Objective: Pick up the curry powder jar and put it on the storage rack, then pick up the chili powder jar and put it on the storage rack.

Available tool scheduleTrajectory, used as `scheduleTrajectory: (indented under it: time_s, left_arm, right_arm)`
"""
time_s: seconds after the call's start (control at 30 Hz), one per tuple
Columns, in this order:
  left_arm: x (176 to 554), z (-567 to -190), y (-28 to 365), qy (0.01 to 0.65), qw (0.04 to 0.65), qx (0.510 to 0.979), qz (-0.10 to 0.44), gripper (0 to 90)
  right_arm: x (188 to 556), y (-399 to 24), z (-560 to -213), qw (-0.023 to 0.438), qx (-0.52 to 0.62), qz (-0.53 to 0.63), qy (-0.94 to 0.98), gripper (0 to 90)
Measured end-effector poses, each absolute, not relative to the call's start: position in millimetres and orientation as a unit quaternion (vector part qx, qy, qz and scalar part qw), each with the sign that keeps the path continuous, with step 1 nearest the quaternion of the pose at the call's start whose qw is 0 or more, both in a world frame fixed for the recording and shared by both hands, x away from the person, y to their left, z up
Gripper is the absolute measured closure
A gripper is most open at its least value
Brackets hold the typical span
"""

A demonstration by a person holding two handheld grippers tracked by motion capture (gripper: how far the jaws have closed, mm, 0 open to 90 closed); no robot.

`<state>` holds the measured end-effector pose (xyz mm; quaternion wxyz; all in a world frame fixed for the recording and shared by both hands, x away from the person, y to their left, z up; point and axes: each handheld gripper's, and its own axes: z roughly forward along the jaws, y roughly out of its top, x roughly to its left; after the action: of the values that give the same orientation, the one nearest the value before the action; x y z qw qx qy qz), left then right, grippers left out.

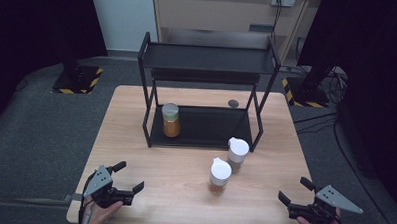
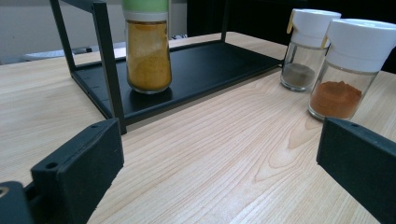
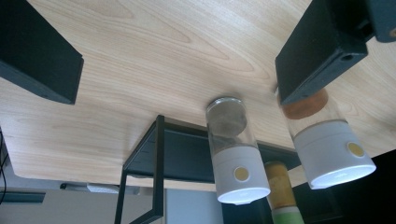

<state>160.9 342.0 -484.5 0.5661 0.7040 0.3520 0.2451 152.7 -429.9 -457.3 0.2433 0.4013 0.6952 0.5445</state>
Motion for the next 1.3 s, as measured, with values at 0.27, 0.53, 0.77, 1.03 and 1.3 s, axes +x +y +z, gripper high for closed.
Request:
scheduleTrajectory:
  time_s: [0.27,0.53,0.77,1.03,1.3]
  left_arm:
    - [159.5,-485.3,344.3,0.355,0.57,0.7,0.242,0.0]
    - [161.6,-485.6,343.4,0.353,0.571,0.702,0.236,0.0]
    - [162.8,-485.5,342.7,0.354,0.571,0.703,0.233,0.0]
    - [165.5,-485.5,341.8,0.35,0.57,0.706,0.23,0.0]
    - [166.0,-485.6,341.8,0.349,0.571,0.706,0.231,0.0]
  right_arm:
    - [153.1,-428.7,-456.8,0.243,0.399,0.544,0.697,2.0]
    - [152.9,-429.1,-455.6,0.24,0.403,0.544,0.696,3.2]
    - [153.0,-426.6,-448.9,0.233,0.399,0.544,0.7,4.2]
    - [154.4,-419.6,-439.9,0.223,0.389,0.552,0.703,4.4]
    - [157.8,-406.1,-418.4,0.215,0.359,0.556,0.718,4.3]
